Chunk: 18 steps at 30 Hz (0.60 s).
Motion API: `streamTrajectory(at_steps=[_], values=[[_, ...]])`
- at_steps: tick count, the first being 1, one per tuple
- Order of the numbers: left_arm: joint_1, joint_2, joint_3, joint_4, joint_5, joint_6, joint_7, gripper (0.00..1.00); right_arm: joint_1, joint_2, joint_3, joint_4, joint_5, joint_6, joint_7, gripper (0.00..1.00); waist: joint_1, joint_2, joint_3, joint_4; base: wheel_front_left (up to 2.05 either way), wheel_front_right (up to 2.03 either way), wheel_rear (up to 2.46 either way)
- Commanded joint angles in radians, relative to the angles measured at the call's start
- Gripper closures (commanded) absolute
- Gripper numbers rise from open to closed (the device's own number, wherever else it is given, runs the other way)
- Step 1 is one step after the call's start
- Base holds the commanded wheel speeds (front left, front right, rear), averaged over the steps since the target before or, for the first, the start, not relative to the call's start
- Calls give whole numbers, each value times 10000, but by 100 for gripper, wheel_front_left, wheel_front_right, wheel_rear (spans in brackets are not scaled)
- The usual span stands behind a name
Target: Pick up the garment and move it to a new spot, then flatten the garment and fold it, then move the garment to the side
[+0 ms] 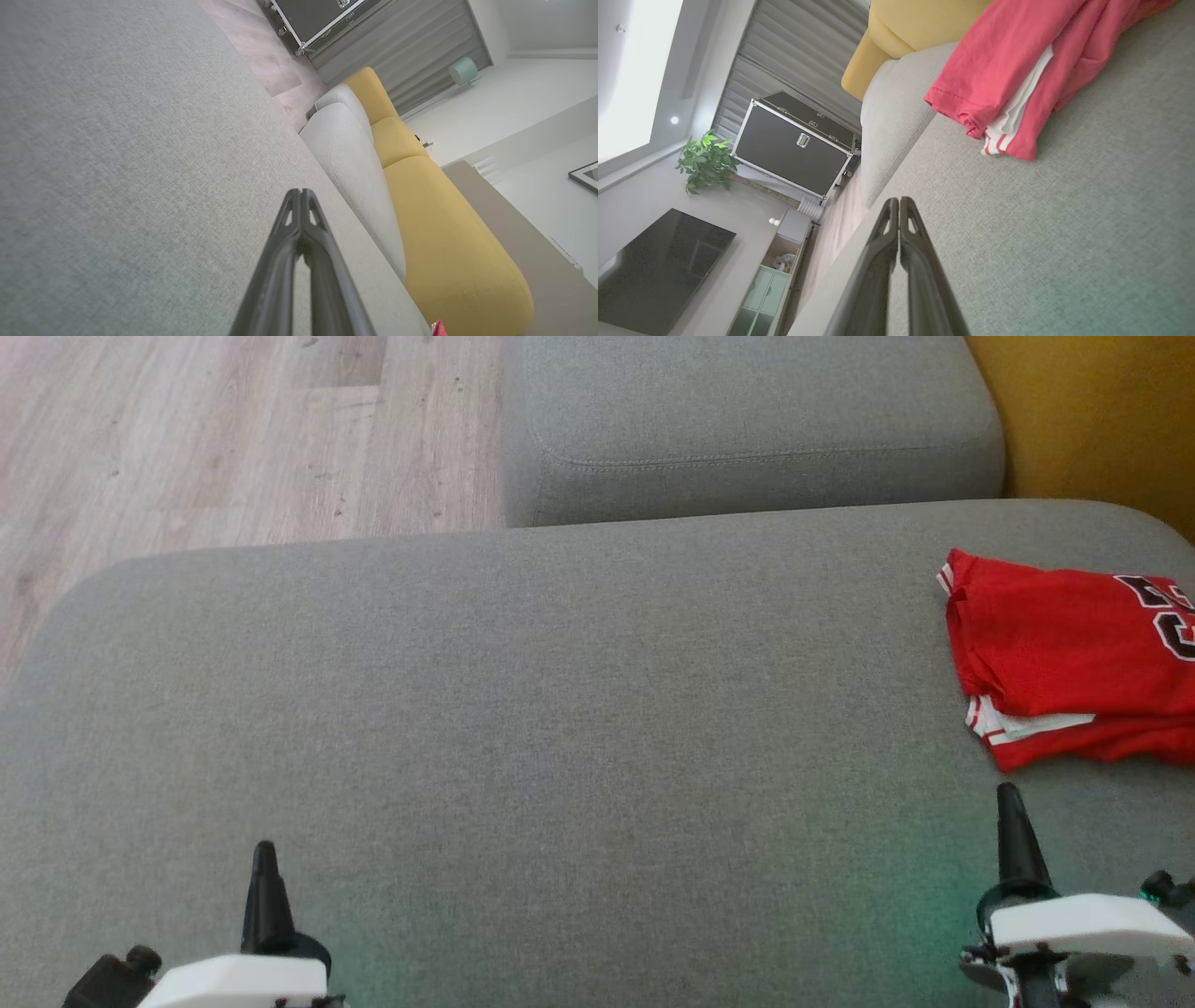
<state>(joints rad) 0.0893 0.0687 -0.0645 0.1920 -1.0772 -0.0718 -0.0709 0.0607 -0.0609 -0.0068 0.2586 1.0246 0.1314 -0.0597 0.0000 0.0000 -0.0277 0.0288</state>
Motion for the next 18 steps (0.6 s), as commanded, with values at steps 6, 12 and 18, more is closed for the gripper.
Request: streamTrajectory(at_steps=[6,12,18], values=[[-755,150,403,-173,-838,-147,235,100,-734,-168,-23,-288,921,-5,226,100,0,0,39,-37,0,0,0],[-922,149,534,-76,-1527,-209,411,100,-865,-165,-122,-269,1660,-5,400,100,0,0,78,-72,0,0,0],[-1090,147,667,21,-2215,-272,588,100,-996,-160,-223,-251,2398,-6,575,100,0,0,116,-108,0,0,0]])
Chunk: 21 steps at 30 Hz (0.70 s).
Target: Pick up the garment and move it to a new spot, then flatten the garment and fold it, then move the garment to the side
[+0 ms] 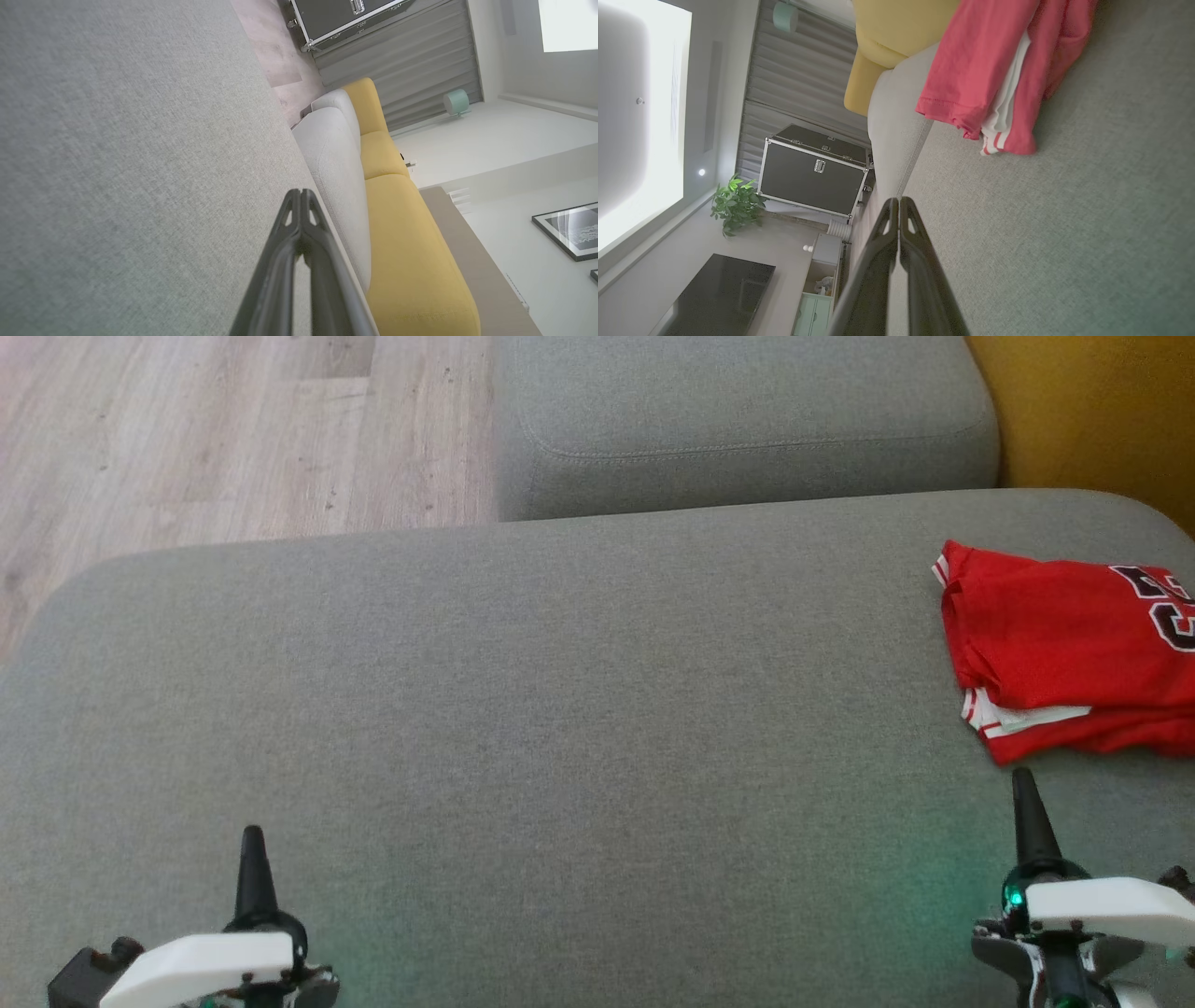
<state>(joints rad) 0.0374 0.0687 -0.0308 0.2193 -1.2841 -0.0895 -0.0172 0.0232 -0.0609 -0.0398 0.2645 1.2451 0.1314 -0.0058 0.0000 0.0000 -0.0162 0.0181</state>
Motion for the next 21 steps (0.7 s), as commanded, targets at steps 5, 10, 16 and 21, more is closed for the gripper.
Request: streamTrajectory(at_steps=[5,10,16,21], values=[[-711,144,442,-171,-717,-148,201,100,-730,-155,21,-295,806,-6,183,100,0,0,33,-31,0,0,0],[-851,139,556,-90,-1288,-200,351,100,-839,-150,-65,-280,1419,-6,331,100,0,0,65,-60,0,0,0],[-1046,132,717,23,-2081,-273,562,100,-992,-141,-188,-258,2272,-7,538,100,0,0,109,-102,0,0,0],[-1187,126,834,104,-2649,-325,715,100,-1101,-134,-276,-242,2883,-7,688,100,0,0,141,-131,0,0,0]])
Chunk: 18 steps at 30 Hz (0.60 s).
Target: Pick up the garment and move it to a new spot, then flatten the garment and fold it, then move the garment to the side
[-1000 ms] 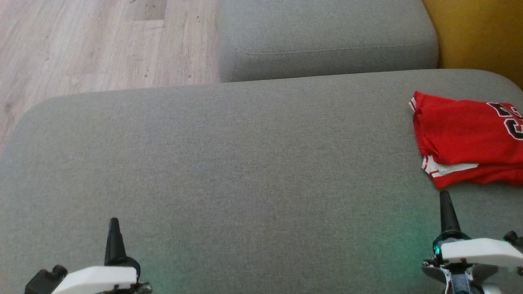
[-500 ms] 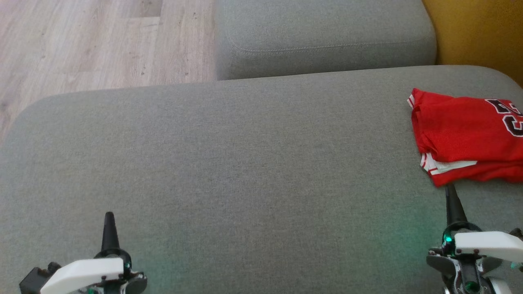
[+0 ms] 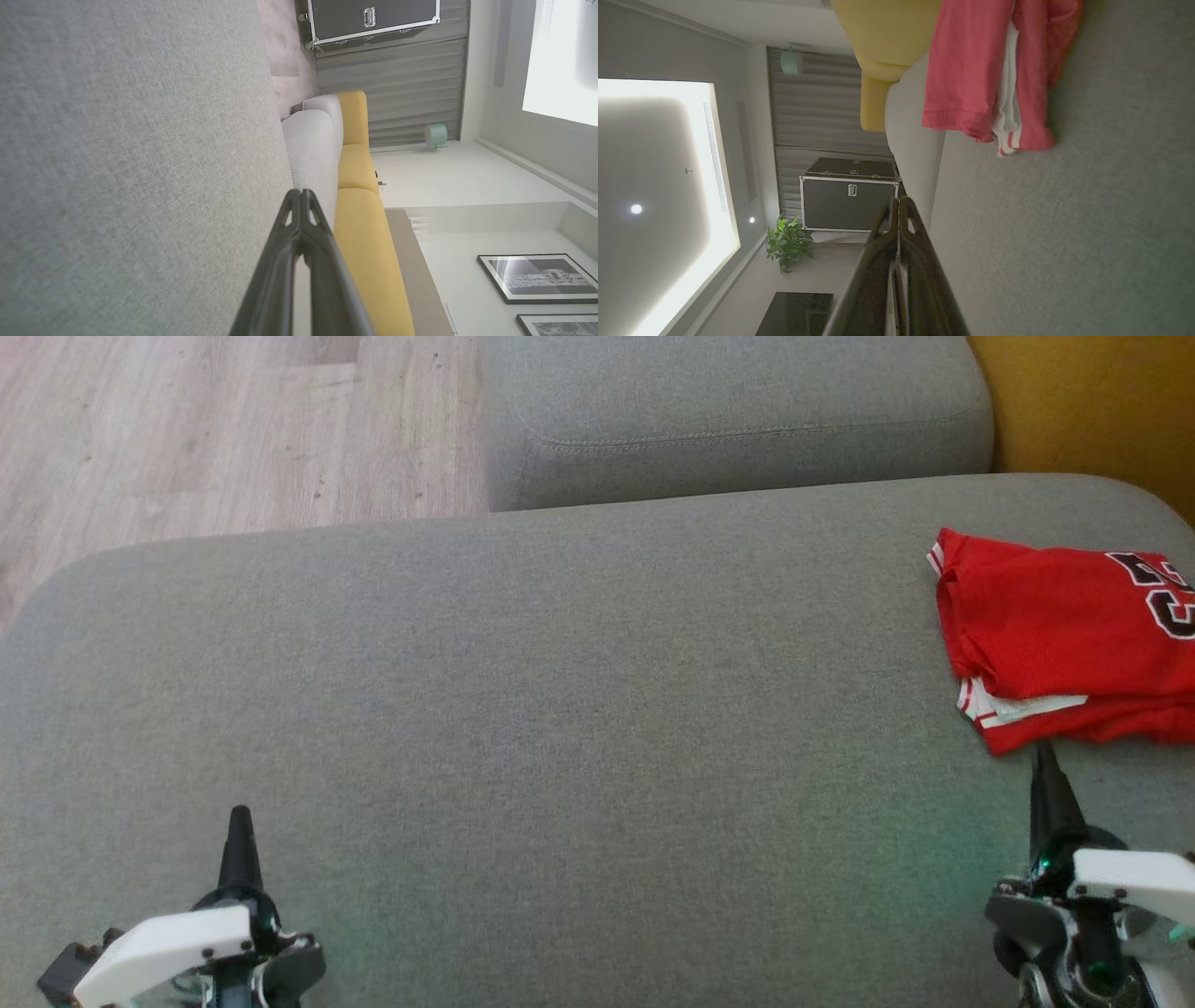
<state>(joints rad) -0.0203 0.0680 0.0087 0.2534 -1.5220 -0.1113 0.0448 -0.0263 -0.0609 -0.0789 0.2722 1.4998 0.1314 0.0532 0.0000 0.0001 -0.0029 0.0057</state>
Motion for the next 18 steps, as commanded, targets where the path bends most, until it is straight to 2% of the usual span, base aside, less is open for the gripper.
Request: streamTrajectory(at_steps=[1,9,18], values=[[-637,133,462,-221,-383,-117,126,100,-627,-133,97,-316,458,-7,127,100,0,-1,14,-13,0,0,0],[-834,123,628,-108,-1177,-190,341,100,-781,-122,-28,-294,1312,-7,338,100,0,-1,59,-55,0,0,0],[-846,93,676,-100,-1178,-194,383,100,-790,-98,-67,-291,1323,-7,373,100,0,-1,61,-57,0,0,0]])
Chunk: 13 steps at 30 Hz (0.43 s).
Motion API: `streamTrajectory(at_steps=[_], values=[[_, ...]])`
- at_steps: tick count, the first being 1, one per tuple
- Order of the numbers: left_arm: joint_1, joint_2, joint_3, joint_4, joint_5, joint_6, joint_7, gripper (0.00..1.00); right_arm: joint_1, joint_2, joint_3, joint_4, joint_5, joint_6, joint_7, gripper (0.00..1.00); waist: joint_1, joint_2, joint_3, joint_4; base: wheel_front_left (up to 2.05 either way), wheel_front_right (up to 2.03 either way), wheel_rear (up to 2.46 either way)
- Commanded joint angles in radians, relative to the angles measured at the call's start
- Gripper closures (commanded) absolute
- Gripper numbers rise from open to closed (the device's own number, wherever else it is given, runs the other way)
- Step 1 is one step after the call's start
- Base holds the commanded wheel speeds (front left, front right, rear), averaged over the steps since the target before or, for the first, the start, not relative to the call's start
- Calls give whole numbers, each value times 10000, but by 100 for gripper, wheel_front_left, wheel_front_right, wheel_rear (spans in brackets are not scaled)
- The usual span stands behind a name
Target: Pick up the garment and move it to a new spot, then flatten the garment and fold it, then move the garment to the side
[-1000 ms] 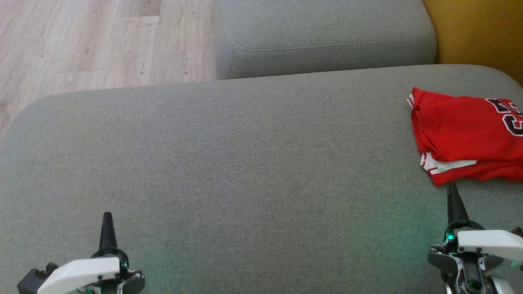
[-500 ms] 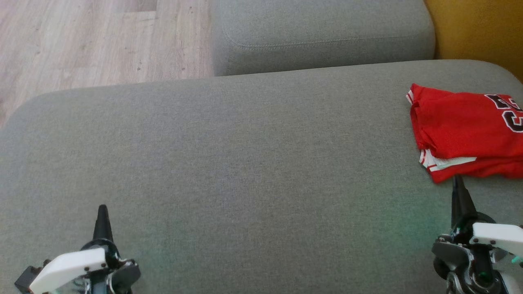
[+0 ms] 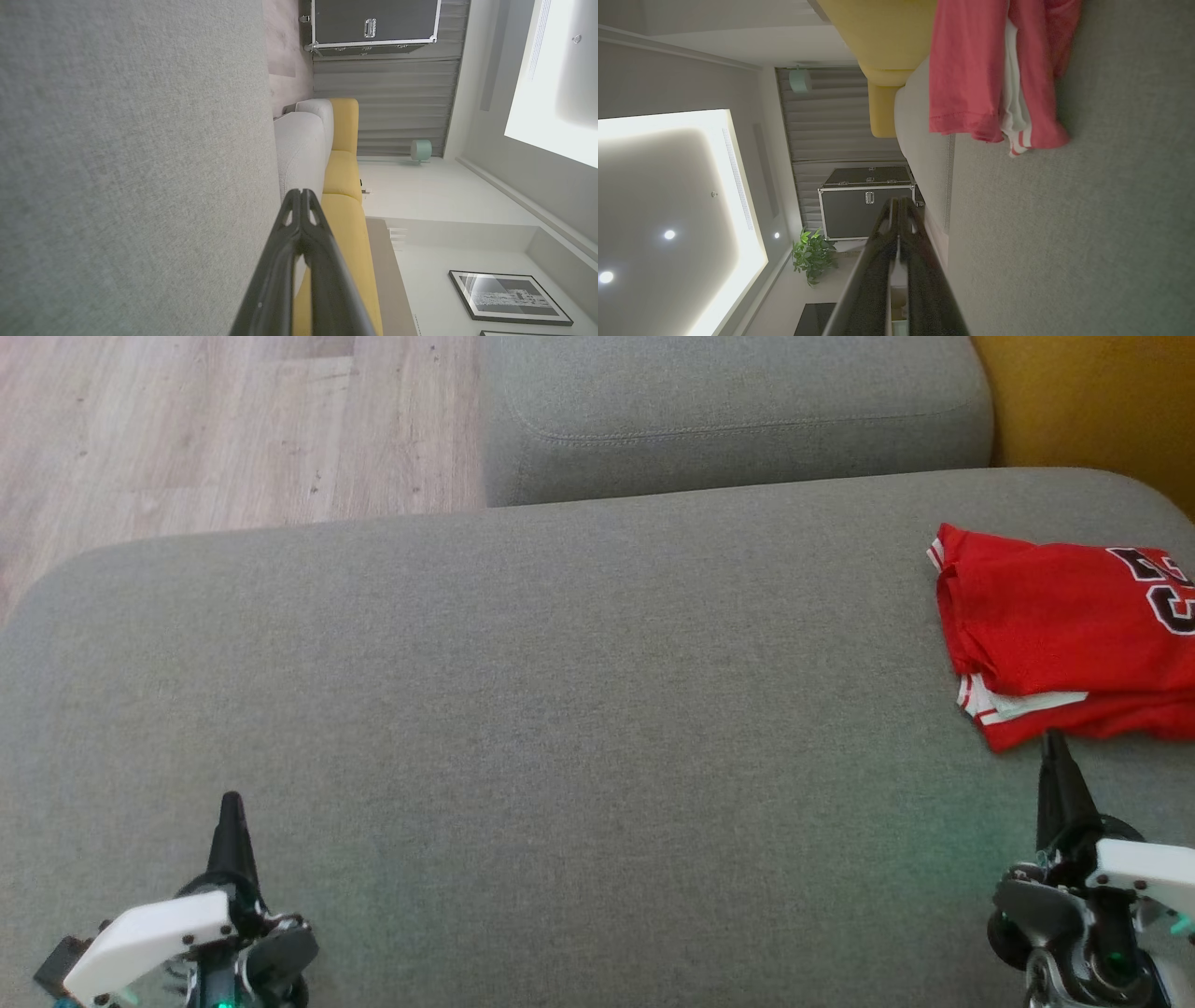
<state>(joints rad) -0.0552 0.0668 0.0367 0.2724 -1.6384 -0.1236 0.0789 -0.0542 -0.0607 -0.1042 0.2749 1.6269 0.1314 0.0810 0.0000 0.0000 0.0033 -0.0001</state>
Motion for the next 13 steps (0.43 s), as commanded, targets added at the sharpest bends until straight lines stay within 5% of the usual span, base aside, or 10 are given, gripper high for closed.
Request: streamTrajectory(at_steps=[1,13], values=[[-497,102,400,-290,-11,-71,46,100,-511,-97,183,-318,49,-7,98,100,0,0,-1,1,0,0,0],[-501,66,450,-287,31,-71,86,100,-515,-69,143,-315,15,-7,130,100,0,0,-1,1,0,0,0]])
